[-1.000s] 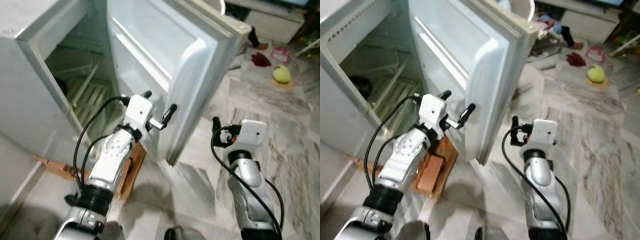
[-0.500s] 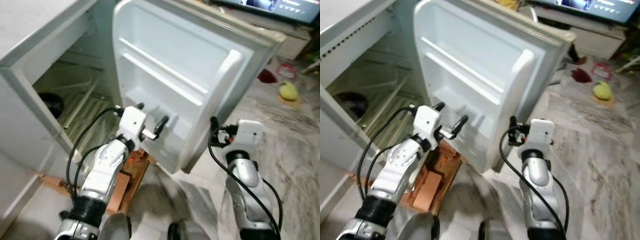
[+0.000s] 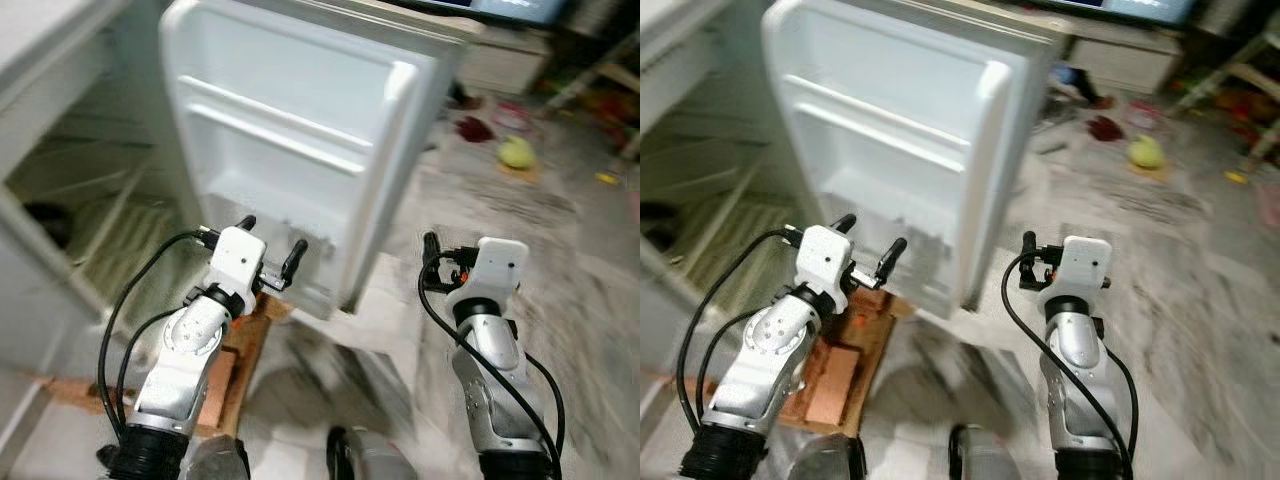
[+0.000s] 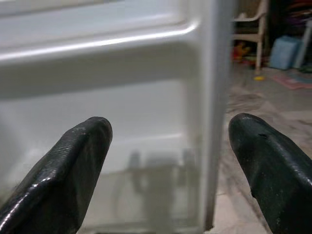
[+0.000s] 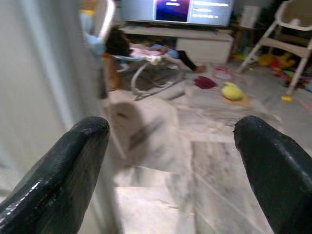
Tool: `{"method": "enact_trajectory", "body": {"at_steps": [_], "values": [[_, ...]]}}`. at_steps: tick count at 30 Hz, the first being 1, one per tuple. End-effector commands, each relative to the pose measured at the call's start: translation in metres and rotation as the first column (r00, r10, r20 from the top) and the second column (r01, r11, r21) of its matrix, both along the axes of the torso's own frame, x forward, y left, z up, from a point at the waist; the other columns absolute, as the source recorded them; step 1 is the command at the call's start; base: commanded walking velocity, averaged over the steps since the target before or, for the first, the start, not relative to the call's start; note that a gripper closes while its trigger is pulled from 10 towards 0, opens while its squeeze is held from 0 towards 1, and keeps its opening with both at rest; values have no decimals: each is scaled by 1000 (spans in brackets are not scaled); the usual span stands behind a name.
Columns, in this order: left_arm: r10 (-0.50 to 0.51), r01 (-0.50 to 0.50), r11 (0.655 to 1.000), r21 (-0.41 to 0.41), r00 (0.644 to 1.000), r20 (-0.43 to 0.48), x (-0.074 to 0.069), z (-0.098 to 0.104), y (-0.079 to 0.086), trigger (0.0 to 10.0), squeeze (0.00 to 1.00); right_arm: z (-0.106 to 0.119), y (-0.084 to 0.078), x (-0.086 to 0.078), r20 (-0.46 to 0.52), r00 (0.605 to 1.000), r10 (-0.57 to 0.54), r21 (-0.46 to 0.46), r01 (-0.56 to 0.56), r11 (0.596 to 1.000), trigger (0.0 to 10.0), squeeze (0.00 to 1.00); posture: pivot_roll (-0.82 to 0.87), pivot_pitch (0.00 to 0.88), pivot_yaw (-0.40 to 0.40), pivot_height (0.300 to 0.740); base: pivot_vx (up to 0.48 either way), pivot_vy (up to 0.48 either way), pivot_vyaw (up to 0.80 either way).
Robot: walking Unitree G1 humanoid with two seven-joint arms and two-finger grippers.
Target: Restocking fridge
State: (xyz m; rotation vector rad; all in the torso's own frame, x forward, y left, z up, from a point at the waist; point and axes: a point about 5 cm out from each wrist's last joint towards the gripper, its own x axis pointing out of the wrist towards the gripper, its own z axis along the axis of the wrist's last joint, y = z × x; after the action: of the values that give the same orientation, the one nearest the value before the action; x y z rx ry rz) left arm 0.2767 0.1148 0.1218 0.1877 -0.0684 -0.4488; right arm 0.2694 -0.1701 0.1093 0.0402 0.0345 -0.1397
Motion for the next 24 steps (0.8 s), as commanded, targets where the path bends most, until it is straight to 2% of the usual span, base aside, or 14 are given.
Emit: {"method": "enact_trajectory", "body": {"at_steps": [1, 6, 10, 16, 19, 21, 24], "values": [[15, -15, 1000, 13, 1000, 3, -3, 2, 0, 10000, 0, 10, -2, 7, 32, 999, 7, -18, -7, 1000, 10000, 0, 51, 184, -62, 740, 319, -356, 0], [47, -47, 999, -9, 999, -23, -5, 1, 6, 10000, 0, 14, 0, 8, 45, 999, 14, -23, -13, 1000, 10000, 0, 38, 194, -65, 740, 350, -323, 0], [24, -24, 1000, -1, 999, -32, 1, -2, -1, 10000, 0, 12, 0, 9, 38, 999, 12, -22, -11, 1000, 10000, 0, 35, 185, -73, 740, 382, -287, 0], [-20, 20, 1000, 7, 1000, -22, 13, 2, -13, 10000, 0, 10, 1, 10, 32, 999, 7, -20, -7, 1000, 10000, 0, 19, 167, -74, 740, 399, -261, 0], [-32, 32, 999, 10, 999, -21, 19, 2, -18, 10000, 0, 9, 0, 9, 28, 1000, 4, -19, -4, 1000, 10000, 0, 15, 158, -76, 740, 426, 0, 0], [-14, 14, 1000, 10, 1000, -19, 33, 3, -23, 10000, 0, 8, 0, 8, 25, 1000, 3, -21, -3, 1000, 10000, 0, 15, 158, -76, 740, 418, 0, 0], [0, 0, 1000, 8, 1000, -12, 42, 5, -25, 10000, 0, 8, 0, 9, 24, 1000, 2, -23, -2, 1000, 10000, 0, 3, 144, -78, 740, 370, 0, 0]]}}
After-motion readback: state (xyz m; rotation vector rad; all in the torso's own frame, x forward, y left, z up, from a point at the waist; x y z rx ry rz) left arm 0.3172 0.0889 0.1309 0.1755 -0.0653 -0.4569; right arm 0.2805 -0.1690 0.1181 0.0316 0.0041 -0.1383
